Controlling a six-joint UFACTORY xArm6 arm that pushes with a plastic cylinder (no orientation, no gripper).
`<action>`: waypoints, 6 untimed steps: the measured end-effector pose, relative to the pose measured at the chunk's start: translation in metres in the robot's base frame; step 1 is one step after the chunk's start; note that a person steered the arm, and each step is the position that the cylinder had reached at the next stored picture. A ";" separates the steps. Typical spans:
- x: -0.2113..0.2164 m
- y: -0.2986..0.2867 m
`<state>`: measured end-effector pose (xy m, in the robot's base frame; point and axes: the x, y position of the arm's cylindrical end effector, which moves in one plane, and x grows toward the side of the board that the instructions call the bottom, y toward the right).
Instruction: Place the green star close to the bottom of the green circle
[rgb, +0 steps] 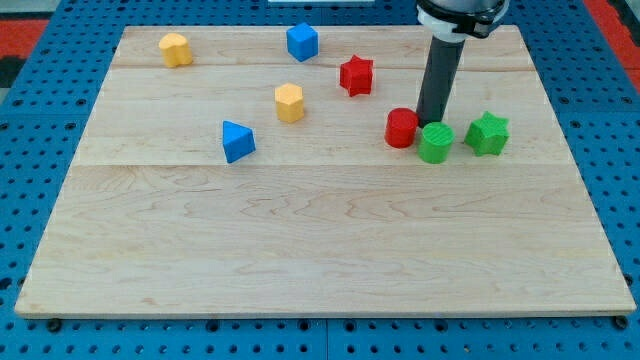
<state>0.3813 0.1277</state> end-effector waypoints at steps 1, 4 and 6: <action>-0.035 0.037; 0.062 0.066; 0.129 -0.105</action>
